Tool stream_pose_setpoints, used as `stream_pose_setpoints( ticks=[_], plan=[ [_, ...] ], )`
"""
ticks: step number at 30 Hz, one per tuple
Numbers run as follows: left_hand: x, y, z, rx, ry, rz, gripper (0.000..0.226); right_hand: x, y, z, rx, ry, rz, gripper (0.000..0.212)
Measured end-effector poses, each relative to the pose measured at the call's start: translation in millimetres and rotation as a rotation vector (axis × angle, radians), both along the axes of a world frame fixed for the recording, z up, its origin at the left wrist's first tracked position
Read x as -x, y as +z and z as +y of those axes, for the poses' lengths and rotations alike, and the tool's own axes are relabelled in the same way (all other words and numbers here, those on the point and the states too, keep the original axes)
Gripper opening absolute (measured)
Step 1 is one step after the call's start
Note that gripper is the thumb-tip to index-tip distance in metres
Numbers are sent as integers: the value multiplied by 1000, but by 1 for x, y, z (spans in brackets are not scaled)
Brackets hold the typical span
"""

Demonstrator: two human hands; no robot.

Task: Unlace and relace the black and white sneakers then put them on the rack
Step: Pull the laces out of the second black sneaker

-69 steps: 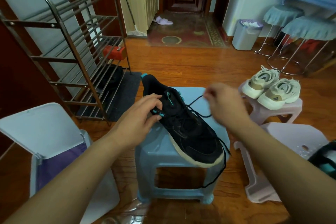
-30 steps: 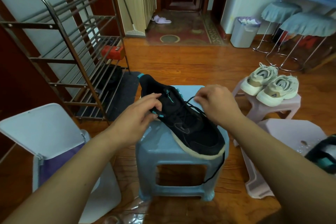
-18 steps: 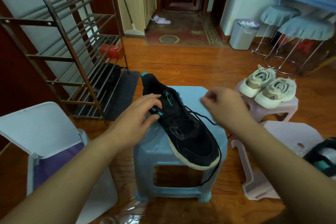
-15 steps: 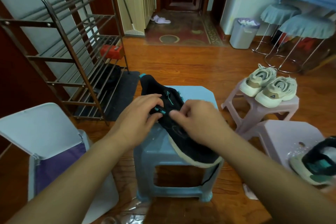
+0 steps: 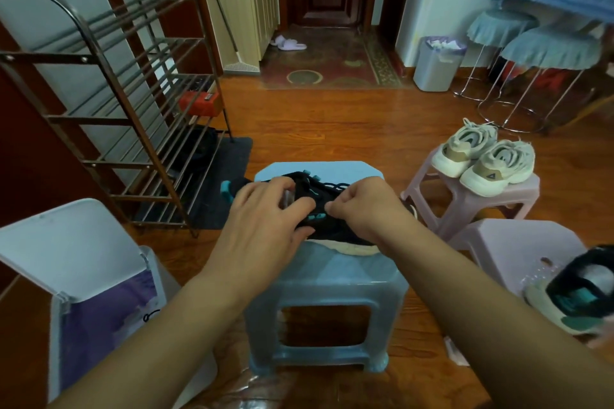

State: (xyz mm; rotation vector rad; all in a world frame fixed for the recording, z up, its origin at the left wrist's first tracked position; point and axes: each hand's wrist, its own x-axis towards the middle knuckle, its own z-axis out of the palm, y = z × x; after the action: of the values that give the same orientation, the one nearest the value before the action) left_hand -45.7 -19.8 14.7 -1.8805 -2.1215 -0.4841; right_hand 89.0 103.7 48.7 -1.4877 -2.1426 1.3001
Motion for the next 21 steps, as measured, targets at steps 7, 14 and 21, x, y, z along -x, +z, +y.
stream_pose_setpoints(
  ticks=[7, 14, 21],
  plan=[
    [3, 1, 7, 25, 67, -59, 31, -46, -9, 4, 11, 338, 313, 12],
    [0, -6, 2, 7, 38, -66, 29, -45, -4, -4, -112, 379, -43, 34],
    [5, -9, -1, 26, -3, -119, 32, -12, 1, 9, -124, 215, -73, 36]
  ],
)
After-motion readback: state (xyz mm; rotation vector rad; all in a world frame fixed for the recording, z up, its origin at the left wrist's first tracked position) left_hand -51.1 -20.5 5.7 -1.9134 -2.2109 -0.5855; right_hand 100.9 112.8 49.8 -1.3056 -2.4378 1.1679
